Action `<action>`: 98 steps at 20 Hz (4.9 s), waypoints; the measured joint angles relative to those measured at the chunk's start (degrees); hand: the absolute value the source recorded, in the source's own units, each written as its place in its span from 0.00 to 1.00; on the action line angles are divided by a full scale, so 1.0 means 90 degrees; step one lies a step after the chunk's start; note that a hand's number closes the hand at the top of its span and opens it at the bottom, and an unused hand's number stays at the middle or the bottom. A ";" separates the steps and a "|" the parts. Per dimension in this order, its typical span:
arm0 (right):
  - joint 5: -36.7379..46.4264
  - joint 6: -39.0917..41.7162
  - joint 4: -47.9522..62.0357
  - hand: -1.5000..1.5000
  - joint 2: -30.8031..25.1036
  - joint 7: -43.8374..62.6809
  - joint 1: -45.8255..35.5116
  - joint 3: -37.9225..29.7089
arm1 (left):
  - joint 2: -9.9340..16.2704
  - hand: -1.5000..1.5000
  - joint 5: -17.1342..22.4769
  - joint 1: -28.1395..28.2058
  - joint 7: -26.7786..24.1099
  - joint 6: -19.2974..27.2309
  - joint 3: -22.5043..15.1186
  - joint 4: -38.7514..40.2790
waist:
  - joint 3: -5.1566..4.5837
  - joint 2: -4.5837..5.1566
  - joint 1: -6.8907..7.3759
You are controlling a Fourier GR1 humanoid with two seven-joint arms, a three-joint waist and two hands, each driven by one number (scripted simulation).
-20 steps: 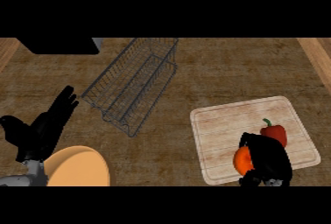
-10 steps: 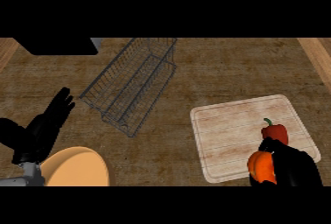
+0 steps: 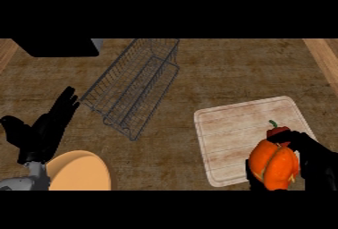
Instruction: Pick the squash from the cutting board and place it in the tiered basket
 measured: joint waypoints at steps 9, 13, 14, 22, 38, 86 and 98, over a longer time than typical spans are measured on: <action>0.0041 0.1709 -0.0208 1.00 0.1134 0.1377 -0.2244 0.0670 | -0.0073 0.50 -0.0049 0.0001 -0.0099 -0.0147 0.0002 0.0093 | -0.0009 0.0022 0.0124; 0.0021 0.2205 0.0417 1.00 0.1774 0.1924 -0.3623 0.0771 | -0.0121 0.50 -0.0120 0.0042 -0.0157 -0.0171 -0.0031 0.0051 | -0.0010 0.0025 0.0150; 0.0010 0.2203 0.0603 1.00 0.1859 0.2023 -0.3921 0.0826 | -0.0156 0.50 -0.0161 0.0048 -0.0137 -0.0146 -0.0066 0.0020 | -0.0009 0.0024 0.0152; -0.0605 0.1451 0.2851 1.00 0.2118 0.2587 -0.6096 0.0786 | -0.0144 0.50 -0.0146 -0.0211 -0.0083 -0.0220 0.0023 0.0216 | -0.0010 0.0043 0.0230; -0.1678 0.0063 0.5931 1.00 0.2154 0.2602 -0.7628 0.0952 | -0.0155 0.50 -0.0127 -0.0115 0.0055 -0.0330 0.0109 -0.0008 | -0.0004 0.0043 0.0258; -0.2378 -0.5359 0.6566 0.00 0.1406 0.1581 -0.7446 -0.0736 | -0.0329 0.50 -0.0309 0.0102 0.0042 -0.0279 0.0321 -0.0086 | 0.0006 -0.0046 -0.0091; -0.2644 -0.4288 0.2308 0.00 -0.0510 0.2464 -0.4735 -0.1760 | -0.0232 0.50 -0.0206 0.0141 0.0085 -0.0410 0.0489 -0.0088 | 0.0006 -0.0033 -0.0140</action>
